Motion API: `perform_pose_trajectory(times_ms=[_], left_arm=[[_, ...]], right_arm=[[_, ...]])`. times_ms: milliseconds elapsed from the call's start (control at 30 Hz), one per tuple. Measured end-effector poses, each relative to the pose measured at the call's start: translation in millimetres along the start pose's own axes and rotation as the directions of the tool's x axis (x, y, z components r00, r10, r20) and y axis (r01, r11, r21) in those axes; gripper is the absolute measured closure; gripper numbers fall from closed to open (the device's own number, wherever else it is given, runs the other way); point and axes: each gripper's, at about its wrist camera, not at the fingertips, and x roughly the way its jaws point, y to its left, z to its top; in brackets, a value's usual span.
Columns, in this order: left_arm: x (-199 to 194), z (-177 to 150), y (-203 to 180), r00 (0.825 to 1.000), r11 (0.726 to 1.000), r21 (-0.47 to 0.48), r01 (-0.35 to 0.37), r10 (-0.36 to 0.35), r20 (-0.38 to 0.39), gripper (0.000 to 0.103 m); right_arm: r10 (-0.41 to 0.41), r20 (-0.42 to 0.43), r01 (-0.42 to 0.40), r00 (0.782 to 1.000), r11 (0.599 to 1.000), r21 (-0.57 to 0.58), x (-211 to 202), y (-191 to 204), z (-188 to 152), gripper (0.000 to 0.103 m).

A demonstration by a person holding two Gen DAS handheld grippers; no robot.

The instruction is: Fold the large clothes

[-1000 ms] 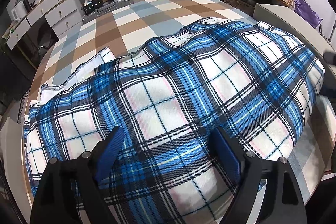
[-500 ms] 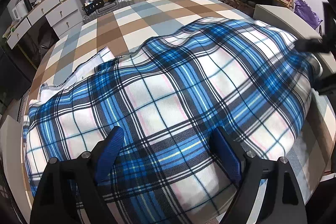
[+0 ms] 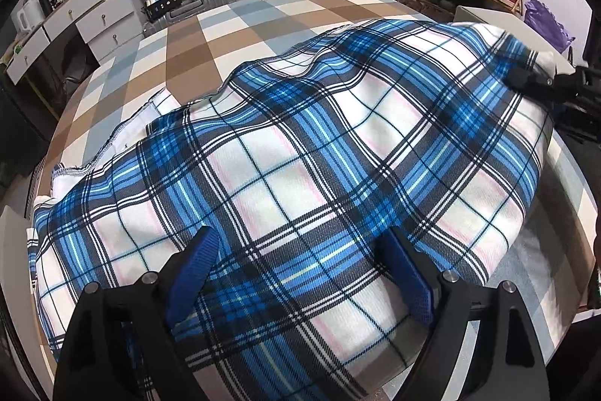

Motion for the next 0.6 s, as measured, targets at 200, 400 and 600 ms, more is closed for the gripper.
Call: perform_pose_trajectory(times_ms=[200, 400, 600], left_arm=[[-0.5, -0.9, -0.6, 1.000, 1.000, 0.009, 0.003, -0.003, 0.004, 0.018], [-1.1, -2.3, 0.5, 1.000, 1.000, 0.018, 0.008, -0.008, 0.010, 0.016], [0.3, -1.2, 3.0, 1.000, 1.000, 0.014, 0.023, -0.023, 0.016, 0.016]], right_arm=[[0.073, -0.054, -0.063, 0.996, 0.982, 0.177, 14.3, -18.9, 6.9, 0.059], [0.041, -0.067, -0.027, 0.997, 0.979, 0.203, 37.9, -22.3, 20.3, 0.025], [-0.015, -0.016, 0.017, 1.000, 0.995, 0.100, 45.6, -9.8, 20.9, 0.075]])
